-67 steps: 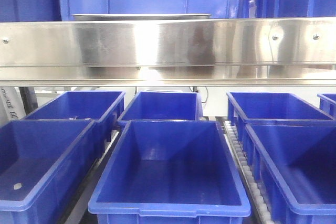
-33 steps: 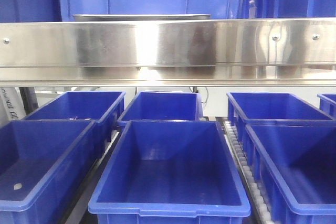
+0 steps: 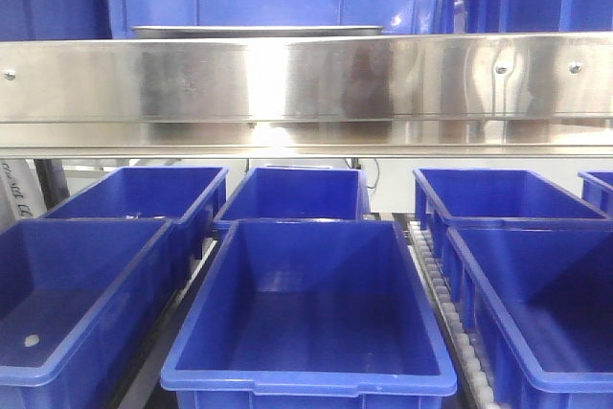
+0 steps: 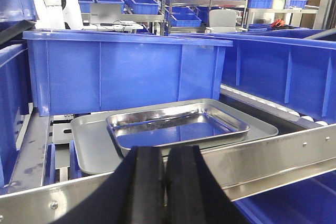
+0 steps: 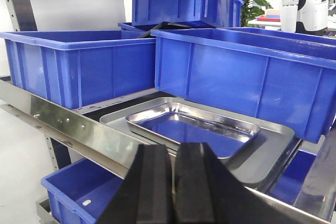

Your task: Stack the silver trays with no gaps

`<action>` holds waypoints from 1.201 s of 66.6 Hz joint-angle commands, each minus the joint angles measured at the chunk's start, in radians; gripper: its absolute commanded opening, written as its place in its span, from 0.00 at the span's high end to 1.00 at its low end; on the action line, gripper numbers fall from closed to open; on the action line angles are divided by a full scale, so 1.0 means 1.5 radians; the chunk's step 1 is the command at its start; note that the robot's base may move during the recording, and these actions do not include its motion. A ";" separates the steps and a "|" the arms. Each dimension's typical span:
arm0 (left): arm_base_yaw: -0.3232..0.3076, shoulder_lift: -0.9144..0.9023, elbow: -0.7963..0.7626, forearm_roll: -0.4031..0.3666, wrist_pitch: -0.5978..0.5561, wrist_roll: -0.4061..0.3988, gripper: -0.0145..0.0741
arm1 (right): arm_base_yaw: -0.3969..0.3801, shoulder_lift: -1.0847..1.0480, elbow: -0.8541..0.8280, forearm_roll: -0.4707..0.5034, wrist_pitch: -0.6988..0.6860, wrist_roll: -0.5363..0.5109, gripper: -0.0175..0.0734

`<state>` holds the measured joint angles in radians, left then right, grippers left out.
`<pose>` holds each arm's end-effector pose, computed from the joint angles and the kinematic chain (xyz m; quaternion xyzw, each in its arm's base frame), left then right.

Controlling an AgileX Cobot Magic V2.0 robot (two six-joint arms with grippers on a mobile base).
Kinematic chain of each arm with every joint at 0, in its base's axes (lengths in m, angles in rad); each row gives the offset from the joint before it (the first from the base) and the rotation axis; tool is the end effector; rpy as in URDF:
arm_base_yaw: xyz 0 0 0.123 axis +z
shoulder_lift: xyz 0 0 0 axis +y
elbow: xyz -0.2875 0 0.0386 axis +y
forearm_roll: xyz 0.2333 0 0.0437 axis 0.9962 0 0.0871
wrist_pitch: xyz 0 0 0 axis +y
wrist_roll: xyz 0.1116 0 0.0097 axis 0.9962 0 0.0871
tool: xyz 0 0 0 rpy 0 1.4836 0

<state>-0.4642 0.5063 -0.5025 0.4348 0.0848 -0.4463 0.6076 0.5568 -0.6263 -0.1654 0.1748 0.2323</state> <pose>0.1026 -0.0469 0.3397 0.1453 0.6897 -0.1554 0.6922 0.0987 0.0647 0.3657 -0.1798 0.6896 0.2233 0.6650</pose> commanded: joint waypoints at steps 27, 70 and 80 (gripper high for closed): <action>-0.005 -0.003 0.001 0.001 -0.014 0.001 0.82 | -0.067 -0.037 0.017 0.015 -0.025 -0.038 0.83; -0.005 -0.003 0.001 0.001 -0.014 0.001 0.82 | -0.371 -0.371 0.413 0.156 -0.076 -0.175 0.83; -0.005 -0.005 0.001 0.001 -0.014 0.001 0.82 | -0.371 -0.371 0.418 0.156 -0.069 -0.175 0.83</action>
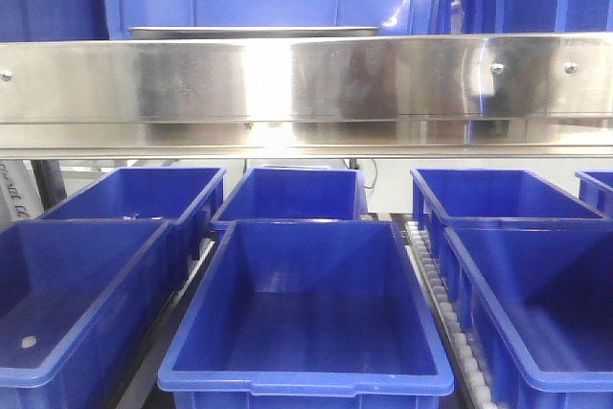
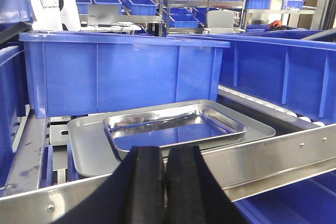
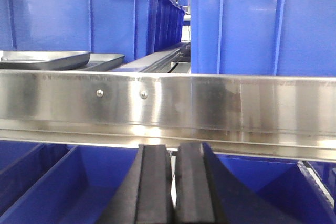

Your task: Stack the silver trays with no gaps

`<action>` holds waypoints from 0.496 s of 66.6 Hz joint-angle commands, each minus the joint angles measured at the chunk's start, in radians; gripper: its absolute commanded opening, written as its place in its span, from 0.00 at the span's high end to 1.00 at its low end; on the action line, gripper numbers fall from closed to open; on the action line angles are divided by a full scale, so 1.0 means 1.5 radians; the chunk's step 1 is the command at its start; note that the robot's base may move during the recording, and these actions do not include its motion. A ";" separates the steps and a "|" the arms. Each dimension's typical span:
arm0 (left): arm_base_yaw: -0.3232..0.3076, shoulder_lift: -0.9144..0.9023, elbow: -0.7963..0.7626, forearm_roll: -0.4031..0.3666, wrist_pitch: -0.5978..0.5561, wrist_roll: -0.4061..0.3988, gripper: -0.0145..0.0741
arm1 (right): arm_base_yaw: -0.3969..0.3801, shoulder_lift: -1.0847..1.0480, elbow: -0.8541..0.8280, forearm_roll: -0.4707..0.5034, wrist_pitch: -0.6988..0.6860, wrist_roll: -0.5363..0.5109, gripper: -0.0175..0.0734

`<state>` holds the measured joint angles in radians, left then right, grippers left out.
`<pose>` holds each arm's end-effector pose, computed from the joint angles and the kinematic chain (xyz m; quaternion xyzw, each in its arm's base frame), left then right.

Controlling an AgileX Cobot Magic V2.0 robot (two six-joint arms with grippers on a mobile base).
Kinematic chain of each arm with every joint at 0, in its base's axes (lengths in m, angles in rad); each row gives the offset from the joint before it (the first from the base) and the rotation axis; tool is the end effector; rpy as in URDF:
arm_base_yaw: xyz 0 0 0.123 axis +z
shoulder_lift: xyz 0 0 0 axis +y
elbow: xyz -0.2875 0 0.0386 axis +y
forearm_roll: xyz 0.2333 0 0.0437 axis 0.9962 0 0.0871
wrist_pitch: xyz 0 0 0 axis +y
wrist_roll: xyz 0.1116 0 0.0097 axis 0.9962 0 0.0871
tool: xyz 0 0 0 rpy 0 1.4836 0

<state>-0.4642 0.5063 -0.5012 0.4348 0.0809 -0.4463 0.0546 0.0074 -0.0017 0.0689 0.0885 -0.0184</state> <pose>0.1025 -0.0471 0.3396 0.1458 0.6888 -0.1561 0.6928 0.0582 0.0039 0.2053 -0.0037 0.7095 0.0391 0.7036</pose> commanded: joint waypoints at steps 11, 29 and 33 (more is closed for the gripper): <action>-0.005 -0.005 0.000 0.001 -0.011 0.001 0.82 | -0.002 -0.005 0.001 0.000 -0.009 -0.008 0.83; -0.005 -0.005 0.000 0.001 -0.011 0.001 0.82 | -0.002 -0.005 0.001 0.000 -0.009 -0.008 0.83; -0.005 -0.005 0.000 0.001 -0.011 0.001 0.82 | -0.002 -0.005 0.001 0.000 -0.009 -0.008 0.83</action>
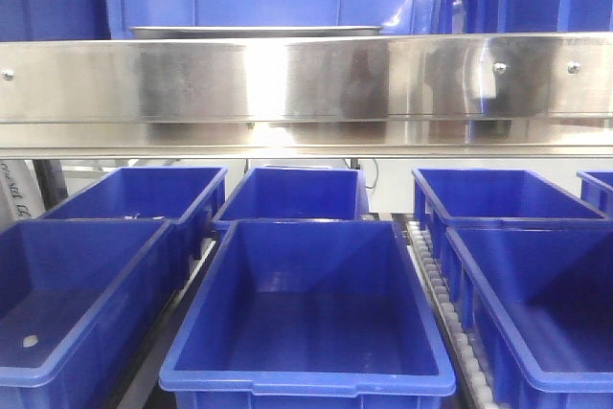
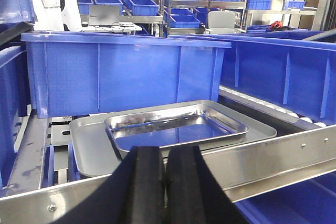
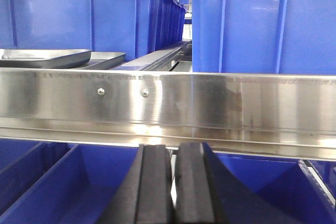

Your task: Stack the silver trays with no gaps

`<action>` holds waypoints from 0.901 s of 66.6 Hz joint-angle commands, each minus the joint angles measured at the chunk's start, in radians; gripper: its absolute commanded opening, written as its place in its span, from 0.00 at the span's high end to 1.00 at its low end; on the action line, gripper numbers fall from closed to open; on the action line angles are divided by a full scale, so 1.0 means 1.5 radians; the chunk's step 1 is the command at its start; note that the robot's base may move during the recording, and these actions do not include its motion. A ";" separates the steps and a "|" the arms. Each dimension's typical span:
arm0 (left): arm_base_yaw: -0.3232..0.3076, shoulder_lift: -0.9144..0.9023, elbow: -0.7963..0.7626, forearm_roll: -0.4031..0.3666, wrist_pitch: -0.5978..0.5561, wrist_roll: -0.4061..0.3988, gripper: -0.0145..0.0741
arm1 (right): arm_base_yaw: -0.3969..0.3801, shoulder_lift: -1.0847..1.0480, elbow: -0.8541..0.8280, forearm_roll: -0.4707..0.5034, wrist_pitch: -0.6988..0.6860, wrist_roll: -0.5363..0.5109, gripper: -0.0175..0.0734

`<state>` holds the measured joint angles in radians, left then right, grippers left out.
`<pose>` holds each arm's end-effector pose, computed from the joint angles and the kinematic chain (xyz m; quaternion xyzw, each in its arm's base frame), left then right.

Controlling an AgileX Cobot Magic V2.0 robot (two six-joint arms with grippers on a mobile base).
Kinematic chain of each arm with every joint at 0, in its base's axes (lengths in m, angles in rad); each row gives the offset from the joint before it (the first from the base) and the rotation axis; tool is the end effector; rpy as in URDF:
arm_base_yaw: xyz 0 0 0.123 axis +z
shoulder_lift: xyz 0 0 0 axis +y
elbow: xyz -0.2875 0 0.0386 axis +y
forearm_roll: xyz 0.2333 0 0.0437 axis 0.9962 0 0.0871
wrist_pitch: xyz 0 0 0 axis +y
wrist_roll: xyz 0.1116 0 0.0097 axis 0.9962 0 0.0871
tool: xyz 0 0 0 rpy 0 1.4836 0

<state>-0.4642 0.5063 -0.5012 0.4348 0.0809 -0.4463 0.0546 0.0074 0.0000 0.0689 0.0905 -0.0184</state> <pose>0.1025 -0.0471 0.3396 0.1458 0.6888 -0.1561 0.6928 0.0583 0.0039 0.2045 -0.0037 0.7108 0.0391 0.7023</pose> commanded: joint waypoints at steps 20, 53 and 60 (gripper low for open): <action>0.009 -0.032 0.034 -0.057 -0.017 0.056 0.82 | -0.002 -0.005 0.000 0.000 -0.011 -0.008 0.83; 0.249 -0.208 0.193 -0.301 0.003 0.359 0.82 | -0.002 -0.005 0.000 0.000 -0.011 -0.008 0.83; 0.258 -0.271 0.222 -0.300 0.028 0.359 0.82 | -0.002 -0.005 0.000 0.000 -0.011 -0.008 0.83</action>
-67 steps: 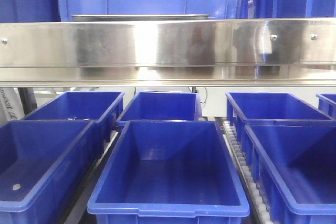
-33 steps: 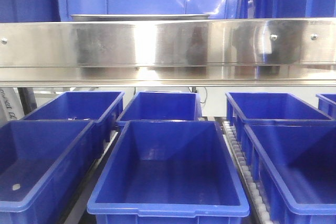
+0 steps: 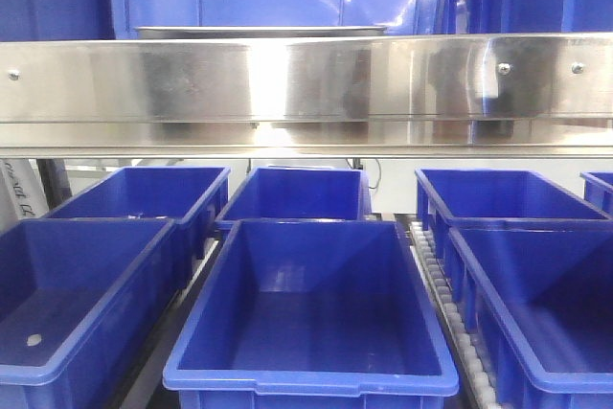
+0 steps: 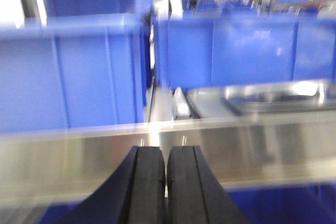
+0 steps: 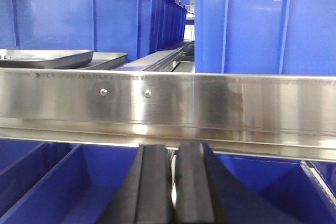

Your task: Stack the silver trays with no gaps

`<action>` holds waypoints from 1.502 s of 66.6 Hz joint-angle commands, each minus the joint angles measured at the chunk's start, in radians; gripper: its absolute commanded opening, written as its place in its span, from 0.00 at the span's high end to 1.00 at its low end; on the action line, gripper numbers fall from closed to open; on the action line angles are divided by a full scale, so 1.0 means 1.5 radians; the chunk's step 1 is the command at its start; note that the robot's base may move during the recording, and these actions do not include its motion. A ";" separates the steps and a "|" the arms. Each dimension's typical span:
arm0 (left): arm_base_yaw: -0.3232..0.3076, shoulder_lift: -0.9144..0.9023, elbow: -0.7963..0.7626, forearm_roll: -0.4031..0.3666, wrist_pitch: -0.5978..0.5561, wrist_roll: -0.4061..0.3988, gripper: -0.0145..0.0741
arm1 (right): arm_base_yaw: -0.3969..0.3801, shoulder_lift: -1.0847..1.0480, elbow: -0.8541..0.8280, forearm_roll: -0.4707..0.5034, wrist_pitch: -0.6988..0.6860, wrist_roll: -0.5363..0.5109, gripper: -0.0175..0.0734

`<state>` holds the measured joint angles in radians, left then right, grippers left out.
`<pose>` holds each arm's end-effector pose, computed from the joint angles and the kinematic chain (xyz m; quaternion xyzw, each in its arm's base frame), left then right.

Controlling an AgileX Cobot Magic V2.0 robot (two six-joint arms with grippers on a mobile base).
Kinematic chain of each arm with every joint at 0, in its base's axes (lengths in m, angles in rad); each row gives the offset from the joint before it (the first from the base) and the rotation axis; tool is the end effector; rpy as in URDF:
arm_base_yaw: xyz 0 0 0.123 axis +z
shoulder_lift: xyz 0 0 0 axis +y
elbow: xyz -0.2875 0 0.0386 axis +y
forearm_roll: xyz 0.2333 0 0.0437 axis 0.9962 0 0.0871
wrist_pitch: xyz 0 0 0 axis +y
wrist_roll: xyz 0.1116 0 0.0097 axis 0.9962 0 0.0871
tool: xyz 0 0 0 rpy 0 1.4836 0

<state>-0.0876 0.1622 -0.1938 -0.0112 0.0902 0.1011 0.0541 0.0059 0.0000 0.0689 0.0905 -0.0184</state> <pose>0.0660 -0.0059 0.2617 0.0621 0.6941 0.0005 0.7171 0.0582 0.0039 0.2046 -0.0036 0.7103 0.0389 0.7028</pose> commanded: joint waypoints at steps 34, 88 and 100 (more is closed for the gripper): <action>0.011 -0.108 0.129 0.028 -0.007 -0.108 0.82 | -0.002 -0.004 0.000 0.000 -0.011 -0.008 0.83; 0.011 -0.108 0.129 0.028 -0.002 -0.072 0.82 | -0.002 -0.004 0.000 0.000 -0.011 -0.008 0.83; 0.011 -0.108 0.129 0.028 -0.002 -0.072 0.82 | -0.002 -0.004 0.000 0.000 -0.011 -0.008 0.83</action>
<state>-0.0742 0.0048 0.0012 0.0284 0.0985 -0.0106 0.0541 0.0036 0.0008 0.0689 0.0905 -0.0184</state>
